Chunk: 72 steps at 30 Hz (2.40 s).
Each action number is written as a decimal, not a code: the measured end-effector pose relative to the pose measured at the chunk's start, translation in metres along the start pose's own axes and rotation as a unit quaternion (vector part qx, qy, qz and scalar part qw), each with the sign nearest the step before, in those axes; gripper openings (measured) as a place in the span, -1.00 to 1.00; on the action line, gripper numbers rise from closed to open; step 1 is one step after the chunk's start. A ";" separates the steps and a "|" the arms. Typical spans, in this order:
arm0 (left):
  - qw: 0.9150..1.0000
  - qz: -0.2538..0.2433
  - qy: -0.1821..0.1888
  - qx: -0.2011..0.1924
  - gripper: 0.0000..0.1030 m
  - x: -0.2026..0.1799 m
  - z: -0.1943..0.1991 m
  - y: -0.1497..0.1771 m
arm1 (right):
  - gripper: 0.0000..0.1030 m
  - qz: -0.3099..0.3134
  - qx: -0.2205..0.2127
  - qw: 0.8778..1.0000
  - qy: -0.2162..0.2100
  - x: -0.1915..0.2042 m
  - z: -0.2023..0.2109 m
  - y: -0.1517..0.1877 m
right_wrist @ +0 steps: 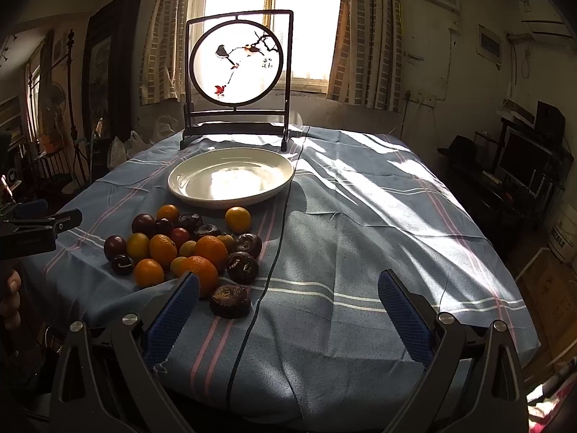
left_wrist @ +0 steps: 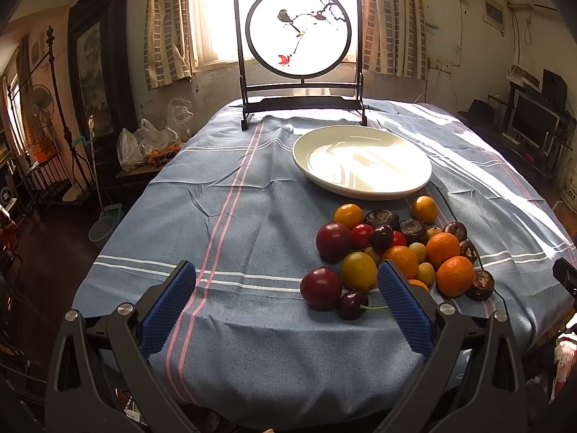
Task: Organize fruits
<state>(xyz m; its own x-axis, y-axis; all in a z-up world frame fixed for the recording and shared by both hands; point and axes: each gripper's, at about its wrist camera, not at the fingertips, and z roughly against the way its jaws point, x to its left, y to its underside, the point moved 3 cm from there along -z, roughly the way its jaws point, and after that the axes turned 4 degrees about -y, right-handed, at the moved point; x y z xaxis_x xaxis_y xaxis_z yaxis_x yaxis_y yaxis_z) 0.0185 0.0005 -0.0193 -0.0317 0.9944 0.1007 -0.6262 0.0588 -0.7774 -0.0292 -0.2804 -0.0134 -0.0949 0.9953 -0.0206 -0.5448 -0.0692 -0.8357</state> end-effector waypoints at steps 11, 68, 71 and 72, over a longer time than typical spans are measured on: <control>1.000 0.000 -0.001 0.001 0.91 -0.001 -0.002 0.002 | 0.93 0.001 0.002 1.000 0.000 0.001 -0.001 0.001; 1.000 -0.003 -0.002 0.015 0.91 0.000 -0.010 0.009 | 0.93 0.008 0.002 1.000 -0.006 0.007 -0.002 0.007; 1.000 -0.010 0.003 0.014 0.91 0.000 -0.012 0.011 | 0.93 0.009 0.001 1.000 -0.003 0.006 -0.002 0.007; 1.000 -0.013 0.008 0.015 0.91 0.000 -0.013 0.013 | 0.93 0.008 0.002 1.000 -0.004 0.006 -0.002 0.007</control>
<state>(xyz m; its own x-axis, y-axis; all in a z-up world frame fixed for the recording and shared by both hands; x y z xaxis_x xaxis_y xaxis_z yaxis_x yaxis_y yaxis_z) 0.0210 0.0026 -0.0373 -0.0023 0.9939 0.1102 -0.6496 0.0823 -0.7558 -0.0316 -0.2752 -0.0207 -0.1095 0.9935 -0.0296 -0.5468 -0.0851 -0.8329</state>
